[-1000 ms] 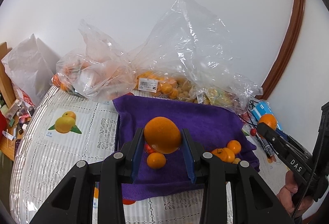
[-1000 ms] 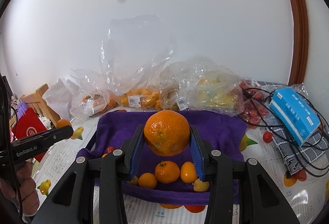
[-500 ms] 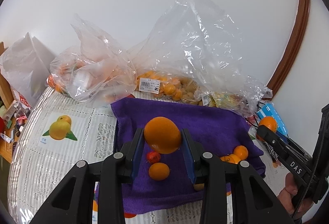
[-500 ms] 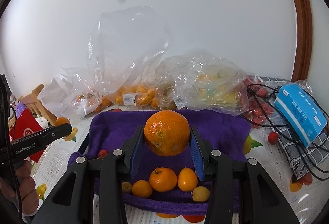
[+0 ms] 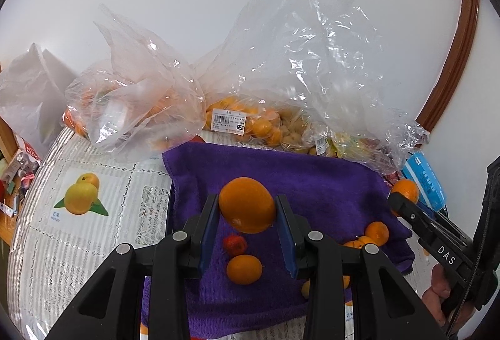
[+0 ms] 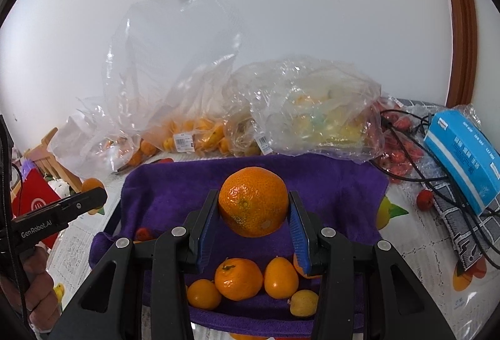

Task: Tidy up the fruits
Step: 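Lower both oranges onto the purple towel and open both grippers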

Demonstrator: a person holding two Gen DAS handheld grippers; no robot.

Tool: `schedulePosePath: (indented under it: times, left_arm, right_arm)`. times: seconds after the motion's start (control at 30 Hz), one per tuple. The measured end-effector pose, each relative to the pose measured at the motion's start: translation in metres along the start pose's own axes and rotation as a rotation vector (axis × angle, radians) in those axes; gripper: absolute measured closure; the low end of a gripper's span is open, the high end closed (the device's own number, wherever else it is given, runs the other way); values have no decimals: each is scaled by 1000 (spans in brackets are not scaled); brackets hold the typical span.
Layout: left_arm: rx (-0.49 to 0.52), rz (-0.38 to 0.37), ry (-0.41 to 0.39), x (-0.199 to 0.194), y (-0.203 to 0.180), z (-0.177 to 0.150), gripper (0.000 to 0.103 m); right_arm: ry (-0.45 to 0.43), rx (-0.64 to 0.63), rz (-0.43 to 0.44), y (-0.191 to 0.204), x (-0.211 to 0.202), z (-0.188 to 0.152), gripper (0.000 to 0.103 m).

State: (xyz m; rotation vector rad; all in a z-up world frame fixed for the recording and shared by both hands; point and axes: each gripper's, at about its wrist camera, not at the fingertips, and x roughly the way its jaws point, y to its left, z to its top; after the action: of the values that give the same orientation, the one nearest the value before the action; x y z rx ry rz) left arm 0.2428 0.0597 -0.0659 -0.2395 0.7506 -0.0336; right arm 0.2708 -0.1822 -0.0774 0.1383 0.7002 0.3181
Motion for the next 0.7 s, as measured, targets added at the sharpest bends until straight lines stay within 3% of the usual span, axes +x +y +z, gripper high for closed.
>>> schedulePosePath:
  times: [0.7]
  left_arm:
    - [16, 6, 96, 54, -13, -6, 69]
  right_arm:
    - [135, 0, -13, -5, 51, -15, 60]
